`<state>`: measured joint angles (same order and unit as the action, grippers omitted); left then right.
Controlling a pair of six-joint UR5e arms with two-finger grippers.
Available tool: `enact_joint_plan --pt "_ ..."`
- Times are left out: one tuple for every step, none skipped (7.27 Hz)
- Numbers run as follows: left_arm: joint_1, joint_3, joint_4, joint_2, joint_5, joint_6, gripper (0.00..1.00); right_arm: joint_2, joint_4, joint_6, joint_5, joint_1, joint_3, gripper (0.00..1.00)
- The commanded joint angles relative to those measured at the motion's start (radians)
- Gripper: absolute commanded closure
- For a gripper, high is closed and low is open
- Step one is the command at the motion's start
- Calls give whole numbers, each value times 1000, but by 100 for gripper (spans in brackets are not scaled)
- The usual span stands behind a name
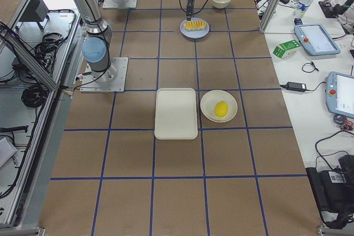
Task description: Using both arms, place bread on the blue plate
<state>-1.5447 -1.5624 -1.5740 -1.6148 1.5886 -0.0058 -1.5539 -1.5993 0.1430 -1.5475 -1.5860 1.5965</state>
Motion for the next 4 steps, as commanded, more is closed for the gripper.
enact_joint_plan --pt "0 -1 0 1 -4 -20 0 -17 6 -51 -6 17 0 0" --pt "-2 -1 0 1 -4 -22 0 -26 7 -53 -6 17 0 0" --pt "-2 1 0 1 -4 -22 0 -29 7 -51 -5 15 0 0" --pt "-2 1 0 1 -2 -19 0 -31 9 -51 -6 15 2 0"
